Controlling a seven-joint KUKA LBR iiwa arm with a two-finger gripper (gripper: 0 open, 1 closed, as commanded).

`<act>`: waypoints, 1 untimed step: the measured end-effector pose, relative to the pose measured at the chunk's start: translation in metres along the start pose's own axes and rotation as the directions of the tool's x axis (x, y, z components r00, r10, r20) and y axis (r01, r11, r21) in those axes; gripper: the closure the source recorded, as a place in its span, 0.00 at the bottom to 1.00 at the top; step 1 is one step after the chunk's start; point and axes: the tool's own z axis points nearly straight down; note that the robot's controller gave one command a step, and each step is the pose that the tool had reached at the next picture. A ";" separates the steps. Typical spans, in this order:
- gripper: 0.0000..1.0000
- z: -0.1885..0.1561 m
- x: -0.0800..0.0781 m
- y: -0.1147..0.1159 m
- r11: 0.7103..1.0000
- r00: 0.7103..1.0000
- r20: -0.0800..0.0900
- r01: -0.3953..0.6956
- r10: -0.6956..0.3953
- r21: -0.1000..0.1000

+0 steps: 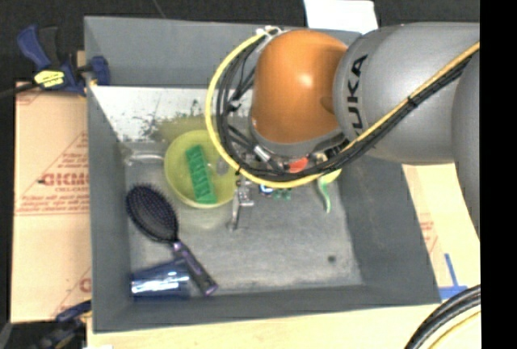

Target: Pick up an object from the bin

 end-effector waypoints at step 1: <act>0.00 -0.004 -0.002 0.000 1.000 1.000 0.007 -0.004 0.004 -0.001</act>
Offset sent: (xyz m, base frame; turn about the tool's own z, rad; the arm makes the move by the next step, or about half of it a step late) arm 0.0668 0.0013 -0.1327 -0.0924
